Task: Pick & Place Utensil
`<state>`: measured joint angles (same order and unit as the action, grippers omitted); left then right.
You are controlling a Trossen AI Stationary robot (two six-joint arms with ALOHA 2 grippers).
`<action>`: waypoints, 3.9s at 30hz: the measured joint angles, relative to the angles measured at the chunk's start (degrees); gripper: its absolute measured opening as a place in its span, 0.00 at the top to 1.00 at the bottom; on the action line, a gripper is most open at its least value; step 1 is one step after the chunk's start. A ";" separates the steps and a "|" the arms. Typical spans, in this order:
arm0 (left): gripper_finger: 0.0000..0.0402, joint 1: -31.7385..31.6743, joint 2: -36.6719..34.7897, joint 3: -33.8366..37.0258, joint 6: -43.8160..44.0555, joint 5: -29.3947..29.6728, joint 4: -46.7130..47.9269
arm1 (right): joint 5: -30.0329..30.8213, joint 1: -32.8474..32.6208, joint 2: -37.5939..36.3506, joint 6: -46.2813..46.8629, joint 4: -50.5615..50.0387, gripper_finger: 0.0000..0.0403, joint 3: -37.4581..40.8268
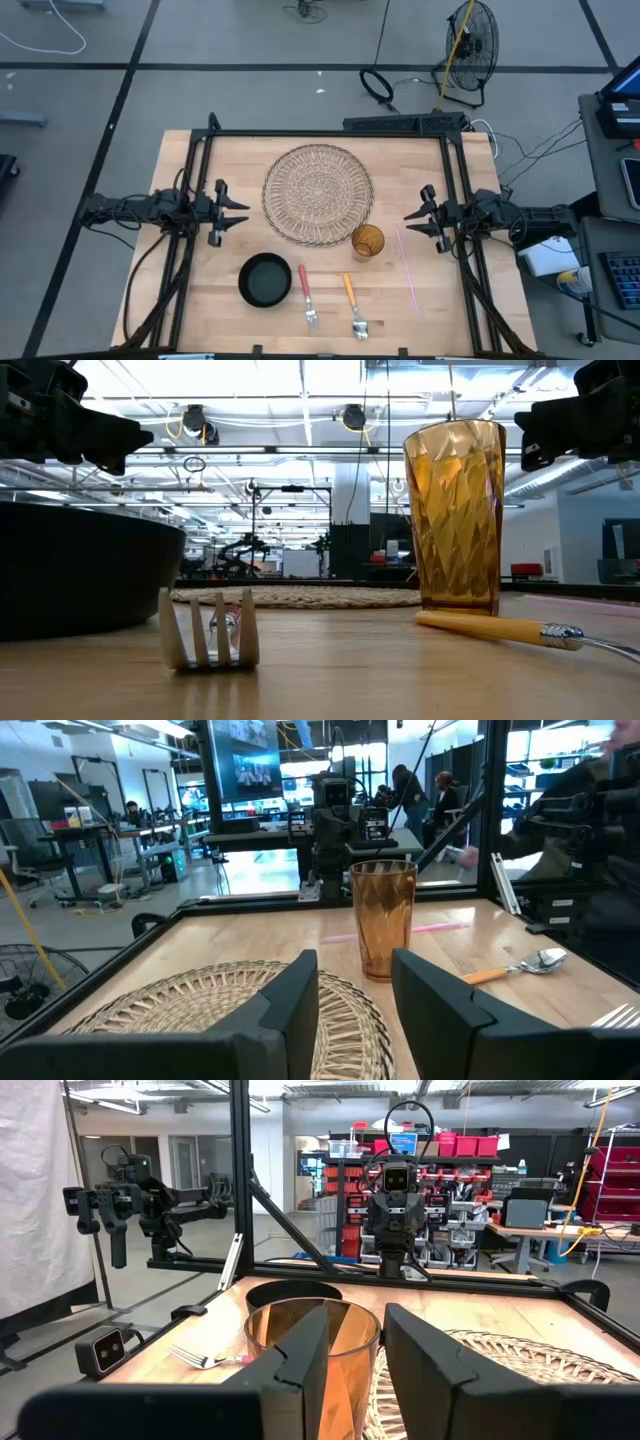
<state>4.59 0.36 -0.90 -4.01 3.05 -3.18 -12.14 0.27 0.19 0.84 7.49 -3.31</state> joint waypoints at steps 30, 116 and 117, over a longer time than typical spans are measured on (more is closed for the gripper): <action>0.67 0.00 0.00 0.00 0.00 0.00 0.00 | 0.00 0.00 -0.02 0.00 -0.02 0.78 -0.02; 0.67 9.02 44.15 -23.63 13.40 2.19 3.10 | -0.19 0.00 5.16 1.46 17.83 0.78 0.00; 0.67 9.68 44.77 -24.32 13.61 2.19 4.22 | -0.18 -0.01 5.16 1.46 17.48 0.78 0.00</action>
<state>14.27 45.13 -25.22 9.60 5.23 1.04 -12.32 0.27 5.34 2.31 24.96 -3.31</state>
